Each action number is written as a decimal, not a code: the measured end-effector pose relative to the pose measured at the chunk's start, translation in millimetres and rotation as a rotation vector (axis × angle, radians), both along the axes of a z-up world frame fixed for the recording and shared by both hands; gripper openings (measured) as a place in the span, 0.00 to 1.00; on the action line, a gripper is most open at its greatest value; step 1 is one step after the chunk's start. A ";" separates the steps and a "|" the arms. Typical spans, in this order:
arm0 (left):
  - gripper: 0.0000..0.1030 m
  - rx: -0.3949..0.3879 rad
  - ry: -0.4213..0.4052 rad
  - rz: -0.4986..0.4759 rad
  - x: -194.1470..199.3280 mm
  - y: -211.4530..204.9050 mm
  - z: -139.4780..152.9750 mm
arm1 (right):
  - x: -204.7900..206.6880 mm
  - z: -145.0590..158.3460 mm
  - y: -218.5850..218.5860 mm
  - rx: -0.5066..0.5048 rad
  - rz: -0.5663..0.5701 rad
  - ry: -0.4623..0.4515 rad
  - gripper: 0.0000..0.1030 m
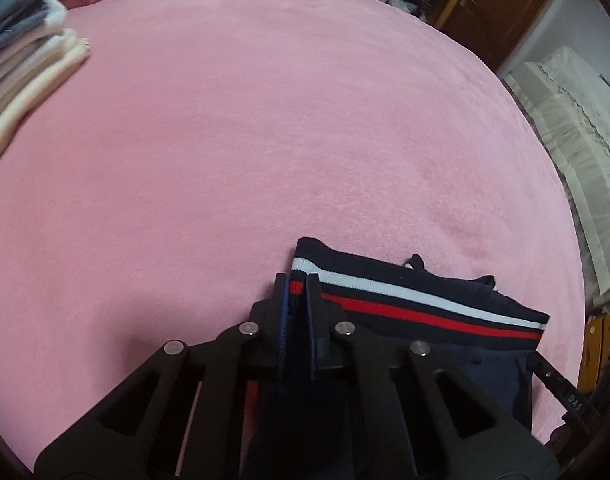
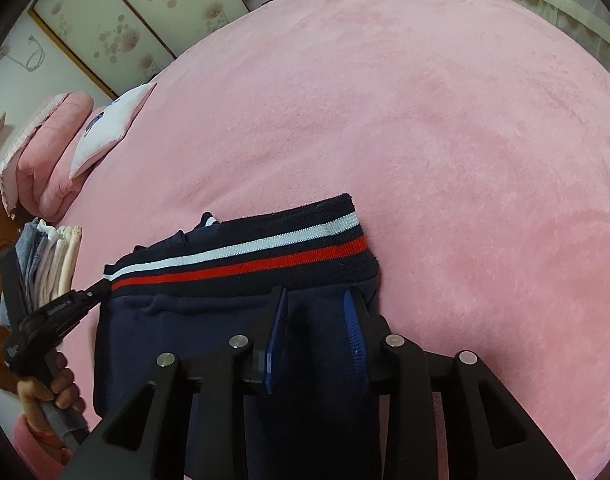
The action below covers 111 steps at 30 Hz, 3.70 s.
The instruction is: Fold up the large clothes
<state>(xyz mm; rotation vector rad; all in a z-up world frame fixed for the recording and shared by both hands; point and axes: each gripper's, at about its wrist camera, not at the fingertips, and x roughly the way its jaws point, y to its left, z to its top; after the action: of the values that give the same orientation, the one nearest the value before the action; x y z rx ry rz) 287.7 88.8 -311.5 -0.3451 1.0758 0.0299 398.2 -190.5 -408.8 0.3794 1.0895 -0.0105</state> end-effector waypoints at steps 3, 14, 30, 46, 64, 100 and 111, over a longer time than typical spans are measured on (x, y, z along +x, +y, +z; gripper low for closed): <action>0.05 0.036 0.024 0.020 -6.8 7.1 8.2 | 0.9 2.4 4.3 -0.029 0.025 -0.008 0.32; 0.33 0.109 0.065 0.070 -18.2 15.3 0.8 | -0.8 11.4 10.5 -0.040 0.044 -0.031 0.34; 0.61 -0.165 0.143 0.379 -157.9 41.3 9.5 | 16.7 0.9 162.1 0.090 0.404 0.008 0.02; 0.62 -0.432 0.207 0.472 -213.3 43.4 -39.7 | -11.6 -2.0 130.2 0.129 0.257 0.064 0.00; 0.62 -0.639 0.179 0.274 -145.3 34.1 -69.7 | 11.1 -42.3 178.1 -0.011 0.234 0.237 0.00; 0.15 0.043 -0.223 0.182 -129.4 -100.9 67.6 | -6.2 -26.0 234.6 -0.151 0.401 0.125 0.00; 0.15 0.220 -0.345 -0.031 -153.3 -193.2 102.6 | -6.0 -31.6 202.8 -0.071 0.535 0.108 0.00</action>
<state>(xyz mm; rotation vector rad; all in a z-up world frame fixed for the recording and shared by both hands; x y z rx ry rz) 134.5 -104.4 -208.9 -0.1277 0.7270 0.0581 392.2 12.3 -440.4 0.0152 1.2662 0.4070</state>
